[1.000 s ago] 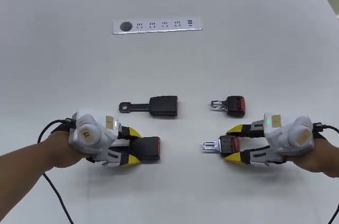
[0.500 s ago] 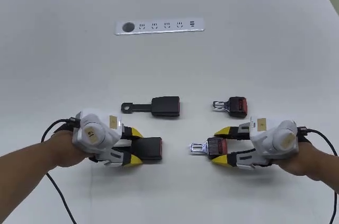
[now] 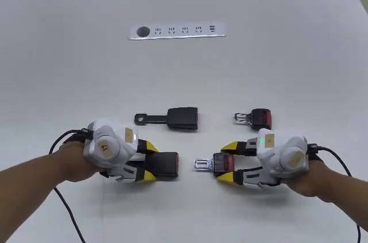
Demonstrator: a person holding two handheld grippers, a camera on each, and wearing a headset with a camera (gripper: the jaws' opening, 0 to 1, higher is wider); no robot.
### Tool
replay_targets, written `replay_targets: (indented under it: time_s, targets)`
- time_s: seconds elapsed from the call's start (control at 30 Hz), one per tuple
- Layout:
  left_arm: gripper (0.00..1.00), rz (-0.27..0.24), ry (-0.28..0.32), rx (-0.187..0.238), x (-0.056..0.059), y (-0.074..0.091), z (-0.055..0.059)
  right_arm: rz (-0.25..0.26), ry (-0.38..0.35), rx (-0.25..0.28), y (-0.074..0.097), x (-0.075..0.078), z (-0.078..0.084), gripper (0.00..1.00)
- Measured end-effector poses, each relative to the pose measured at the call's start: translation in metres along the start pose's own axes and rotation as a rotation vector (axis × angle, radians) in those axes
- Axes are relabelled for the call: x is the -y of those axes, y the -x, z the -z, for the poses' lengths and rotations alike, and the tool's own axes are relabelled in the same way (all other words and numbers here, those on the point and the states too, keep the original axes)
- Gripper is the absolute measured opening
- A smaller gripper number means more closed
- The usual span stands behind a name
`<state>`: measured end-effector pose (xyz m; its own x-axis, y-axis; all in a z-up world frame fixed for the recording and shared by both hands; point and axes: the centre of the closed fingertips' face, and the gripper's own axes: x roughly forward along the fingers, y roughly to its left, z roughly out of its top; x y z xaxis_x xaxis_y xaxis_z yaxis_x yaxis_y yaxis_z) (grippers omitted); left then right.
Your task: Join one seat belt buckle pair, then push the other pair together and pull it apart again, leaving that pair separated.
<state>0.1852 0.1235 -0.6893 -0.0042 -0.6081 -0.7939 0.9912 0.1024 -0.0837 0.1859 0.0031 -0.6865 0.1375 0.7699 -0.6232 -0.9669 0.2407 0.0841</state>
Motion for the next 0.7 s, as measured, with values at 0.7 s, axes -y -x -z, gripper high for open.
replay_targets:
  time_s: [0.7]
  targets:
    - [0.33, -0.004, -0.008, -0.014, 0.001, -0.001, 0.0, -0.005, 0.008, 0.027, -0.029, -0.012, -0.028, 0.35]
